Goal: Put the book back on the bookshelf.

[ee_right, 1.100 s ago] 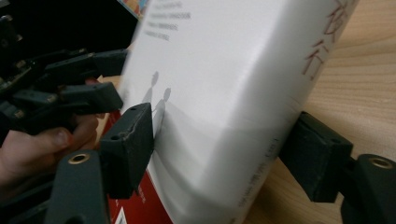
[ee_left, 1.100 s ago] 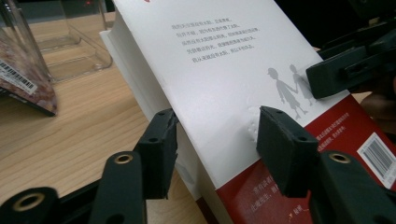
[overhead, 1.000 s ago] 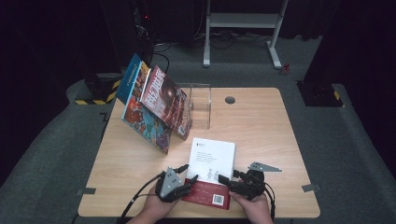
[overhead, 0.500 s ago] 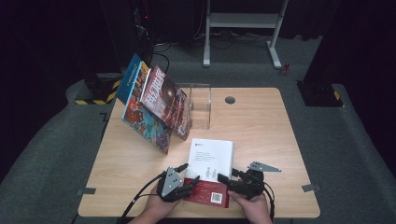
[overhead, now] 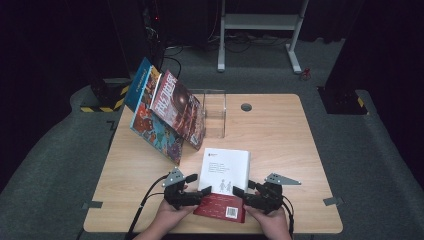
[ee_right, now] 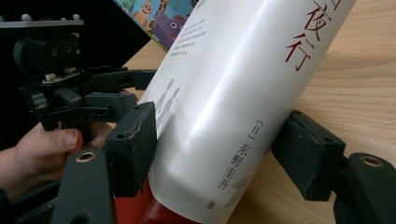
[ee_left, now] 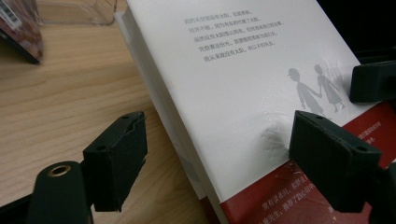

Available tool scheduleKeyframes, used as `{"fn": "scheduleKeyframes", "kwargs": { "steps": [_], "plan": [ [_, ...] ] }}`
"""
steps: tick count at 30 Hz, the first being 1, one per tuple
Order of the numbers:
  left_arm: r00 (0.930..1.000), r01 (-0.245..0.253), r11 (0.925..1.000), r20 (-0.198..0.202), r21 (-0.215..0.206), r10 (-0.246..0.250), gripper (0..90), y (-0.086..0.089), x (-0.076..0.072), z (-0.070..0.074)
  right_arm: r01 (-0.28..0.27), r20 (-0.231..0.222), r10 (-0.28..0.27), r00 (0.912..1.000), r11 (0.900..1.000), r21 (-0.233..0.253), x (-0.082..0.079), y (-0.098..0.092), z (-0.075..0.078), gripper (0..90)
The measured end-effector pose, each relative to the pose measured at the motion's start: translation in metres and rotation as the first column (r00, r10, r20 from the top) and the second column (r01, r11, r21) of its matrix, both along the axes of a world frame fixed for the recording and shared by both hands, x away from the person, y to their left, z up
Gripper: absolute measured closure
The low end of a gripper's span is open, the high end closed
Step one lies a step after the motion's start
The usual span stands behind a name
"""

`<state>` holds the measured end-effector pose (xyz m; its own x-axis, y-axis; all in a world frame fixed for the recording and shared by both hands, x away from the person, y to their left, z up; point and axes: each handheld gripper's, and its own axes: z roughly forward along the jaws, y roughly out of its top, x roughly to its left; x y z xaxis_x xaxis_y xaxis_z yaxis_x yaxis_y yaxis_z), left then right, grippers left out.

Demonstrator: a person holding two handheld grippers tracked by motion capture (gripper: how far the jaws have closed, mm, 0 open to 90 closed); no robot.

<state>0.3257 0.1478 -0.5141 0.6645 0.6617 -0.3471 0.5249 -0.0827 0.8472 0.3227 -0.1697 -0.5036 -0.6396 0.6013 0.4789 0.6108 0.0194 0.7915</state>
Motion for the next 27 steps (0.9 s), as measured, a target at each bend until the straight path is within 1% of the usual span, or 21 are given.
{"fn": "scheduleKeyframes", "kwargs": {
  "steps": [1, 3, 4, 8, 9, 11, 12, 14, 16, 20, 22, 24, 25, 27],
  "plan": [
    [1.0, 0.0, 1.0, 0.0, 0.0, 0.0, 18.7, 0.0, 0.0, 0.0, 0.0, 0.0, 0.0, 1.0, 1.0, 0.0, 0.0, 0.0, 0.0, 32.1],
    [0.9996, 0.01, 0.9997, -0.025, -0.021, -0.011, 17.9, 0.001, 0.002, -0.001, -0.002, 0.006, 0.002, 1.0, 1.0, -0.004, -0.001, 0.001, 0.001, 32.1],
    [0.9996, 0.015, 0.9996, -0.023, -0.022, -0.016, 17.7, 0.002, 0.003, -0.001, -0.002, 0.011, 0.002, 0.9999, 1.0, -0.005, -0.002, 0.001, 0.002, 32.1],
    [0.9981, 0.032, 0.9978, -0.051, -0.059, -0.035, 17.2, 0.0, 0.003, -0.001, -0.008, 0.037, 0.008, 0.9993, 1.0, -0.016, -0.003, 0.003, 0.005, 32.0],
    [0.9981, 0.032, 0.9978, -0.051, -0.059, -0.035, 16.8, 0.0, 0.003, -0.001, -0.009, 0.052, 0.01, 0.9986, 1.0, -0.02, -0.004, 0.003, 0.005, 32.1],
    [0.9975, 0.045, 0.9969, -0.052, -0.065, -0.048, 16.5, 0.0, 0.003, -0.001, -0.011, 0.058, 0.012, 0.9982, 1.0, -0.024, -0.005, 0.004, 0.006, 32.0],
    [0.9968, 0.055, 0.996, -0.055, -0.071, -0.059, 15.9, 0.0, 0.004, -0.001, -0.015, 0.079, 0.018, 0.9967, 0.999, -0.032, -0.006, 0.005, 0.008, 32.0],
    [0.9963, 0.059, 0.9952, -0.058, -0.079, -0.063, 15.9, 0.0, 0.004, -0.001, -0.016, 0.084, 0.019, 0.9963, 0.999, -0.035, -0.006, 0.005, 0.009, 32.0],
    [0.995, 0.07, 0.9934, -0.066, -0.091, -0.076, 15.9, 0.001, 0.004, 0.0, -0.018, 0.107, 0.023, 0.994, 0.999, -0.044, -0.008, 0.006, 0.01, 32.0],
    [0.9939, 0.084, 0.9921, -0.063, -0.093, -0.09, 16.3, 0.0, 0.004, 0.0, -0.019, 0.12, 0.024, 0.9925, 0.999, -0.05, -0.009, 0.007, 0.012, 31.9],
    [0.9937, 0.086, 0.9918, -0.063, -0.094, -0.093, 15.7, -0.001, 0.004, 0.001, -0.019, 0.132, 0.026, 0.991, 0.998, -0.055, -0.009, 0.008, 0.013, 31.9],
    [0.9937, 0.087, 0.9917, -0.062, -0.094, -0.093, 15.7, 0.0, 0.004, 0.001, -0.018, 0.134, 0.025, 0.9907, 0.998, -0.055, -0.01, 0.009, 0.013, 31.9],
    [0.9942, 0.09, 0.992, -0.051, -0.089, -0.094, 15.9, 0.0, 0.004, 0.002, -0.018, 0.143, 0.026, 0.9894, 0.998, -0.059, -0.01, 0.009, 0.014, 31.9],
    [0.9947, 0.088, 0.9924, -0.046, -0.087, -0.092, 15.9, -0.001, 0.003, 0.003, -0.018, 0.159, 0.028, 0.9869, 0.998, -0.065, -0.011, 0.01, 0.015, 31.9]
  ]
}}
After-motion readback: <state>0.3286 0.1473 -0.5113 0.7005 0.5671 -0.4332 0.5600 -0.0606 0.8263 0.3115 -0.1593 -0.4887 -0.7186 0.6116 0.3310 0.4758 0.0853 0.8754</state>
